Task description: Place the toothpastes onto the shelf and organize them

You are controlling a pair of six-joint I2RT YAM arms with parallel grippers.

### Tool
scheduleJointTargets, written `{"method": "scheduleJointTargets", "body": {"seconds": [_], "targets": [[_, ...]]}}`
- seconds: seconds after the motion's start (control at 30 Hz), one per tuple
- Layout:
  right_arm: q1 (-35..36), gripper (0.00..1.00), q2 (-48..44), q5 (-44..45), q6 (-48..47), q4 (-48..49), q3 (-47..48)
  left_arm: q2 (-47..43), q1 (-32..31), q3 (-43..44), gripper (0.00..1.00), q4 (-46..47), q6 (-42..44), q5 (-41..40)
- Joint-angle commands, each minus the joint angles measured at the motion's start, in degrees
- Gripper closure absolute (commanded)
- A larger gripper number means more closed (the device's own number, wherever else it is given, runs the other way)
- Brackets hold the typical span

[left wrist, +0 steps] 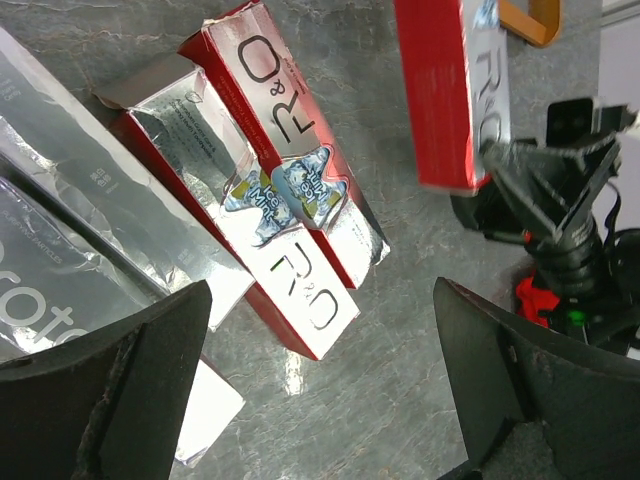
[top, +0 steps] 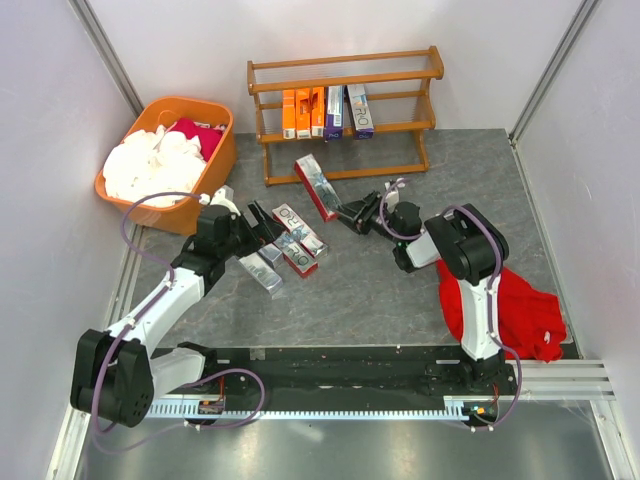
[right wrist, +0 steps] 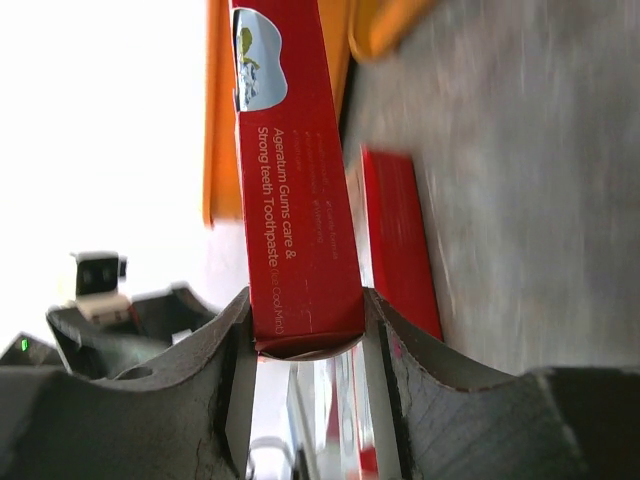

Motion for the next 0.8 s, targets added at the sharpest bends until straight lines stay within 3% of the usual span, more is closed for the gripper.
{"method": "scheduleJointTargets", "body": {"seconds": [0.0,0.37,0.77], "targets": [[-0.92,0.67,2.96,4.39,-1.7,7.5,8.65,0.33,0.1,1.98,0.0,0.75,2.34,0.23],[-1.45,0.66,13.94,13.18,-3.63,-11.04,29.22,0.07,0.1,1.63,0.0,1.45,2.69,1.11],[-1.8,0.62,19.66,22.15,-3.19,-20.1,38.03,1.39,0.19,1.72,0.0,1.8,2.43,3.04]]}}
